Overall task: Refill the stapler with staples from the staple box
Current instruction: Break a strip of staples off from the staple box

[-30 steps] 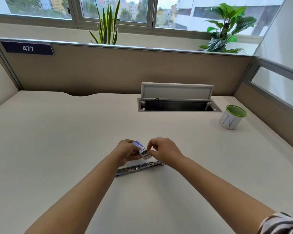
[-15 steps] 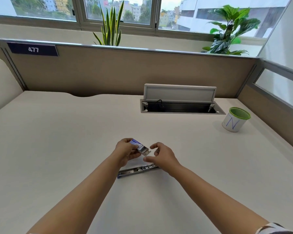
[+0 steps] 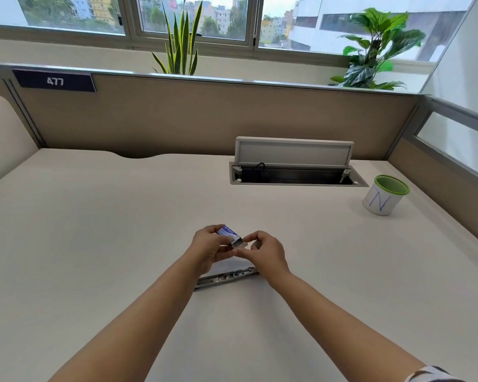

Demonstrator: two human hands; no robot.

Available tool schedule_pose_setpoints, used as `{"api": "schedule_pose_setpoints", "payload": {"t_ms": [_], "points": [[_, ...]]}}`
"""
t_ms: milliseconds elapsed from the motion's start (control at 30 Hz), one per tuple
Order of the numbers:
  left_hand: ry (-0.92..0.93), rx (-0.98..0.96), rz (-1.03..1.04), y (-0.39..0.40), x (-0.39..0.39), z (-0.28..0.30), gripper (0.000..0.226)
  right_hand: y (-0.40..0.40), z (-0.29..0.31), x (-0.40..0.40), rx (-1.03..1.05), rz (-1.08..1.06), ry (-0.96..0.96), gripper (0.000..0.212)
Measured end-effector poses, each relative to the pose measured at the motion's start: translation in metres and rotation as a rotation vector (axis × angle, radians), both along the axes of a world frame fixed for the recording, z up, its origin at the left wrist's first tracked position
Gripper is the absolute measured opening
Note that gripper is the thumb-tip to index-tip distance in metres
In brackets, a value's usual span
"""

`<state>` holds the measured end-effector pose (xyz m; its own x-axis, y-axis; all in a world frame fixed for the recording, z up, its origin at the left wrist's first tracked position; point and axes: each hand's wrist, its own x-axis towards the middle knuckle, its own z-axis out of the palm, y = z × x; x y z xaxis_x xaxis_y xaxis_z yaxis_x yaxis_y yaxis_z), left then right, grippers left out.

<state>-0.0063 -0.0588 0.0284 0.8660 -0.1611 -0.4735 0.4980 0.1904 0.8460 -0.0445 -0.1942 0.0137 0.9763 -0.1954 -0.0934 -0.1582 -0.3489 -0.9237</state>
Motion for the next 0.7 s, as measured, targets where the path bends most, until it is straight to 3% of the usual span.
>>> {"api": "schedule_pose_setpoints", "payload": {"t_ms": [200, 433, 700], "points": [[-0.017, 0.019, -0.037, -0.001, -0.001, 0.005, 0.051, -0.003, 0.002, 0.002, -0.025, -0.01, -0.019, 0.039], [-0.02, 0.03, -0.029, -0.002, -0.001, 0.005, 0.051, -0.001, -0.002, -0.005, -0.233, -0.056, -0.156, 0.029], [-0.072, 0.134, -0.063, -0.004, -0.002, 0.002, 0.053, 0.0, 0.008, 0.0, -0.515, 0.036, -0.162, 0.035]]}}
